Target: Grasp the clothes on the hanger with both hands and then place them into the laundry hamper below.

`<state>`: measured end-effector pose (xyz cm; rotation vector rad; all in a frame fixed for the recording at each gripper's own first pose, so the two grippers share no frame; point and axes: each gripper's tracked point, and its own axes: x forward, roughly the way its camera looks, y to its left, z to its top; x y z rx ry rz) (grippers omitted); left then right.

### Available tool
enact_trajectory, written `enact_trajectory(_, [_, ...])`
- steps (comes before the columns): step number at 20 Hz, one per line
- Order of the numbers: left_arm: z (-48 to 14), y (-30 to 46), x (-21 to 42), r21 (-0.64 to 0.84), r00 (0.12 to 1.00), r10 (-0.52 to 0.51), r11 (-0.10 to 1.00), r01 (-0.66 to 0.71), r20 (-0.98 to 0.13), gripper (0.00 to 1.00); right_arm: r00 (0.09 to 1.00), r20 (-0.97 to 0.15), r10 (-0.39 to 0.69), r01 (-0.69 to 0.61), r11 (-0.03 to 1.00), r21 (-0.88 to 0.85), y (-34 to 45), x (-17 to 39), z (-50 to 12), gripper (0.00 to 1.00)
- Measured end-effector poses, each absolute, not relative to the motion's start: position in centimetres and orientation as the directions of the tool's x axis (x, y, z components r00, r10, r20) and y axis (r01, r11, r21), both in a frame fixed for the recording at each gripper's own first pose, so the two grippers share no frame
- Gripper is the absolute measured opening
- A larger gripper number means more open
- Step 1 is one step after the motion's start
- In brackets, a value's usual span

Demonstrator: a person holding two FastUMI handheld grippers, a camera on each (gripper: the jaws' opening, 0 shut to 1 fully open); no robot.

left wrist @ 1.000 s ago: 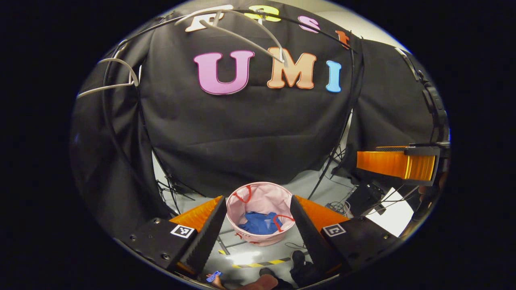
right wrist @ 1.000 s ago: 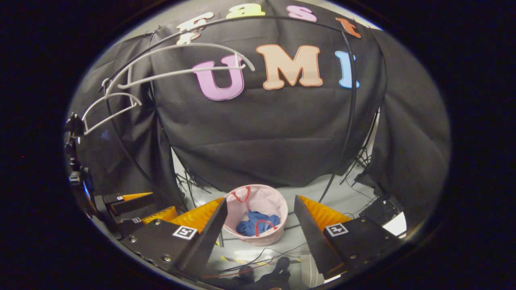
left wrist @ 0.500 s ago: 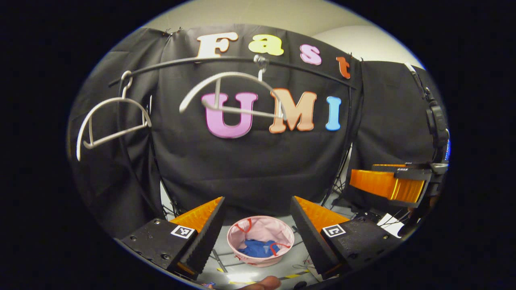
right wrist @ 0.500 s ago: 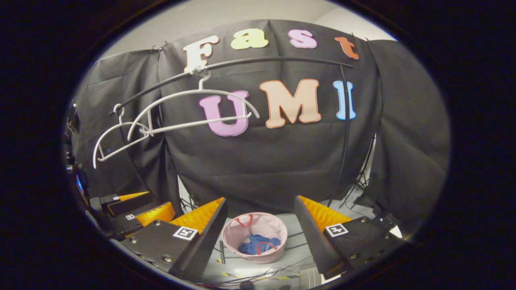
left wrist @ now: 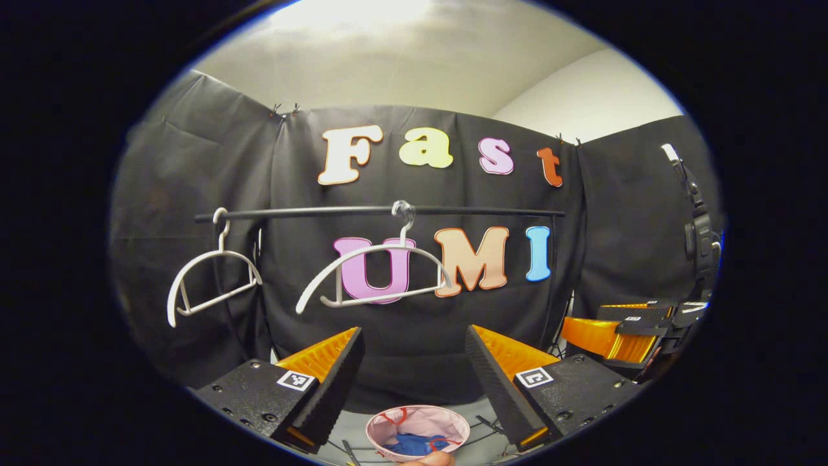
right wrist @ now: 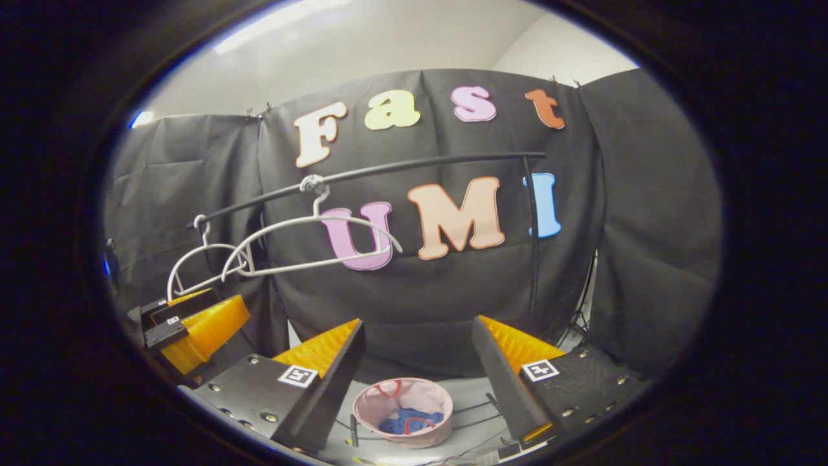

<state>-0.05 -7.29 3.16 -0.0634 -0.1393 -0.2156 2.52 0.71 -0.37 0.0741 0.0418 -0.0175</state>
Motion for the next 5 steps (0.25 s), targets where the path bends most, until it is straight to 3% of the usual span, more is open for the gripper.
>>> enact_trajectory(4, [2.7,-9.1,-1.6,-0.074,0.973,-0.193,0.976,0.203,0.127,0.97,1.0,-0.021,-0.004,0.005,0.998,0.058,-1.4,2.0,0.4,0.99])
enact_trajectory(5, [2.3,-9.8,-2.1,-0.069,0.971,-0.206,0.974,0.216,0.122,0.98,1.0,-0.028,-0.011,0.012,0.999,0.038,-2.2,2.0,0.2,0.93])
